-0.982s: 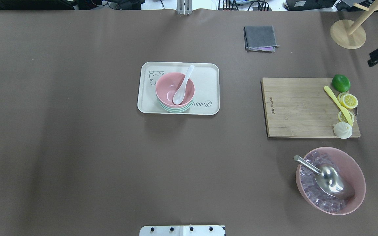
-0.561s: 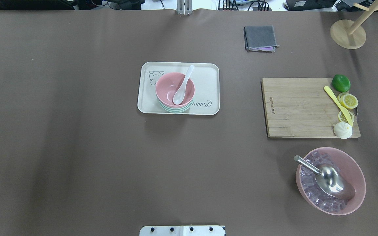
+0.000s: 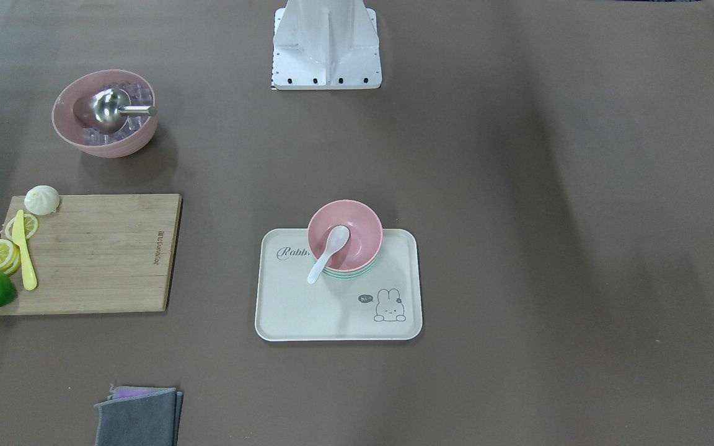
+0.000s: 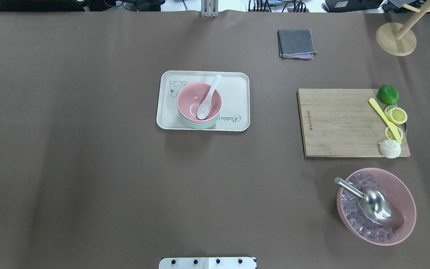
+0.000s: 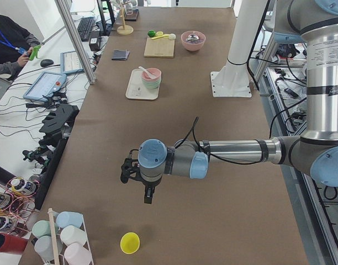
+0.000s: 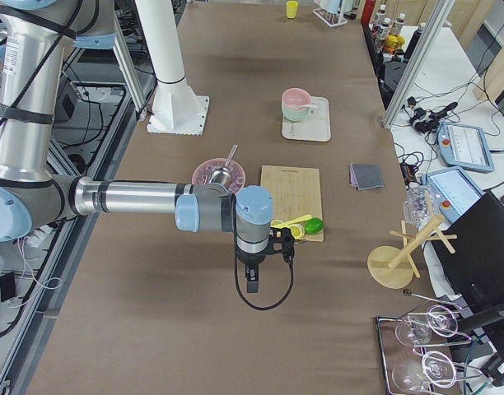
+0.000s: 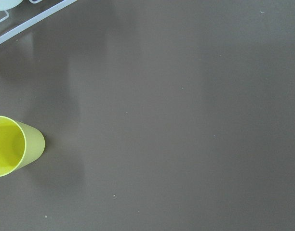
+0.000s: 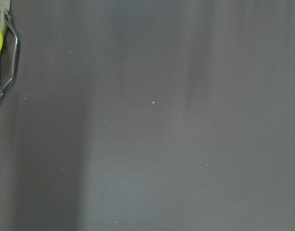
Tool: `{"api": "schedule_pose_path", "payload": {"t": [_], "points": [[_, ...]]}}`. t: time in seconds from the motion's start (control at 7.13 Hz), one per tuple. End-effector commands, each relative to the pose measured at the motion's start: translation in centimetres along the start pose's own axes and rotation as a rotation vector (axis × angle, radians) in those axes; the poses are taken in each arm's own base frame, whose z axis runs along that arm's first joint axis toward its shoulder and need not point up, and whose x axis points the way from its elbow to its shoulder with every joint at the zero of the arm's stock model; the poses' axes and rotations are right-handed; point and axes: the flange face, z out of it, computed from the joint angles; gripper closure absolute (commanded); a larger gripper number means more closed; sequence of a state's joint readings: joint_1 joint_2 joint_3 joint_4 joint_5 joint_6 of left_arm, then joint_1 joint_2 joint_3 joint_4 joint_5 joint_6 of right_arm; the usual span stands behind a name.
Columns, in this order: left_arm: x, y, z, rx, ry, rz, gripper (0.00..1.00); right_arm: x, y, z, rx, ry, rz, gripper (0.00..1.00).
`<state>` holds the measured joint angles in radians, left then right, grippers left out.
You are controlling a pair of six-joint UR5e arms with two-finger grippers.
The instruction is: Stack pink bowl on green and place spoon
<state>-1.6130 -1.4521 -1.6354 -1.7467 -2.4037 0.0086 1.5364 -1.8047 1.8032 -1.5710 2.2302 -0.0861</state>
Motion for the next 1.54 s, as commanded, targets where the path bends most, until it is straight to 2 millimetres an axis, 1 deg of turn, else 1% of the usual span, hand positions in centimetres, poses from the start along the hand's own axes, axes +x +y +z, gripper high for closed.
{"api": "schedule_pose_path", "payload": {"t": [0.0,0.14,0.28,0.42,0.56,0.7,0.84,1.12,1.4], "points": [[0.6,-0.1,-0.5,0.014,0.007,0.017,0.02,0.0,-0.4,-0.1,0.005,0.0,-0.003,0.0],[0.9,0.0,-0.8,0.02,0.009,0.024,0.02,-0.2,-0.6,-0.3,0.008,-0.004,-0.002,0.0],[0.4,0.1,-0.4,0.012,0.0,0.015,0.02,-0.7,-0.9,-0.6,0.018,-0.037,-0.009,0.0],[0.3,0.2,-0.3,0.009,-0.005,0.011,0.02,-1.0,-1.0,-0.5,0.018,-0.071,-0.008,0.0],[0.4,0.2,-0.4,0.011,-0.005,0.014,0.02,-0.8,-1.0,-0.2,0.013,-0.074,-0.004,0.0],[0.1,0.3,-0.2,0.006,-0.006,0.008,0.02,0.0,-0.7,0.8,-0.007,-0.073,0.009,0.0],[-0.3,0.5,0.2,-0.002,-0.005,-0.001,0.02,0.4,-0.6,1.4,-0.018,-0.073,0.018,0.0],[-0.3,0.5,0.2,-0.002,-0.006,-0.001,0.02,0.7,-0.5,1.7,-0.025,-0.076,0.026,0.0],[-0.5,0.5,0.4,-0.005,-0.006,-0.004,0.02,0.5,-0.5,1.5,-0.021,-0.077,0.023,0.0]]}}
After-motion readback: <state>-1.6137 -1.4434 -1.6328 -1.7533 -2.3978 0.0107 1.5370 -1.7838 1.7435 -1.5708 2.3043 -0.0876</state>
